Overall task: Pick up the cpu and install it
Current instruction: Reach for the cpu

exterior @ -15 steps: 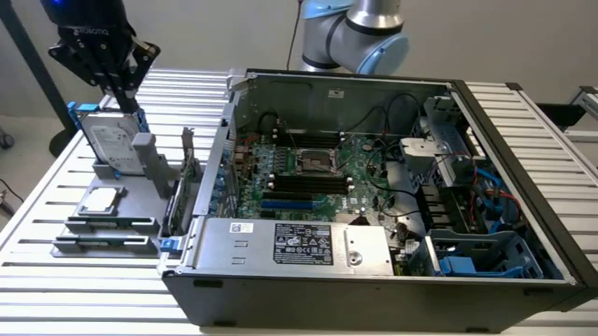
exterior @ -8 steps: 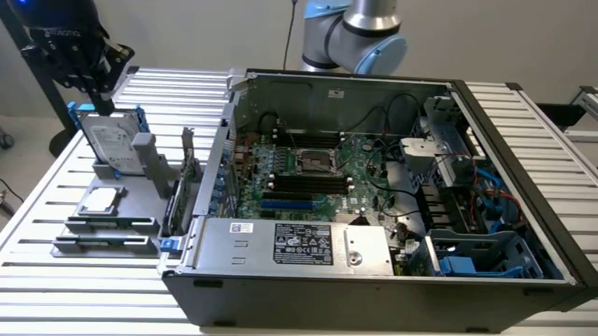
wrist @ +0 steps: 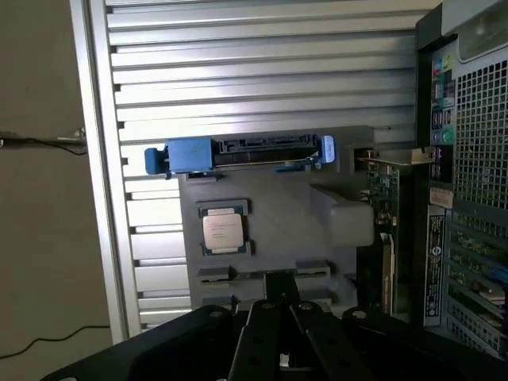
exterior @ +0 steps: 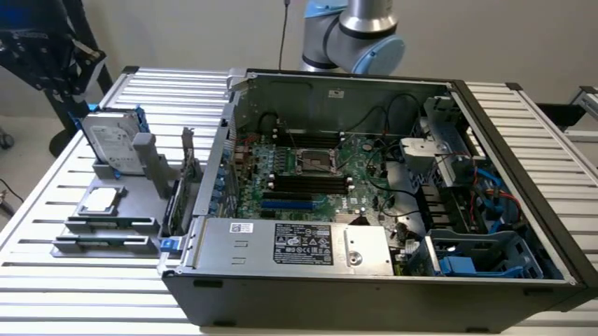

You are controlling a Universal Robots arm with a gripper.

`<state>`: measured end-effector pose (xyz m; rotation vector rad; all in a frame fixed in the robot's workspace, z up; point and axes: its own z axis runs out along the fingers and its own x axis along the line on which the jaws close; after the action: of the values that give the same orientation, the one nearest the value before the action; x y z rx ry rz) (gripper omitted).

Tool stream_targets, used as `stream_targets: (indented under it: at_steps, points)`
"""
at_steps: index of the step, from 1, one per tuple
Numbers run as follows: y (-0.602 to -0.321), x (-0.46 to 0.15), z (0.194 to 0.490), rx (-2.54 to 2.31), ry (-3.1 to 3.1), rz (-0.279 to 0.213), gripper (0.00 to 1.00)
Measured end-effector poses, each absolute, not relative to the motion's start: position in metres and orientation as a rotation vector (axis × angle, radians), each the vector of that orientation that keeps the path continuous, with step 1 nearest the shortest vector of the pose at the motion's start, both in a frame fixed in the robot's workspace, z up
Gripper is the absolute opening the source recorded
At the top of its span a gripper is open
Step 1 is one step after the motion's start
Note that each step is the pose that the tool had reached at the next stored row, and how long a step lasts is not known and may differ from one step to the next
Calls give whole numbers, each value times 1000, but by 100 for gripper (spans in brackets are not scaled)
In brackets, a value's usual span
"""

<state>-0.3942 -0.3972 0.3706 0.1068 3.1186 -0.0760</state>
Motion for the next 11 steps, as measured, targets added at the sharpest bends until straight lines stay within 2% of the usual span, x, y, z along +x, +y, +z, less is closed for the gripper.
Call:
stream_targets:
  at_steps: [11]
  points:
    - [-384,-434,363,103,3119,-76,11]
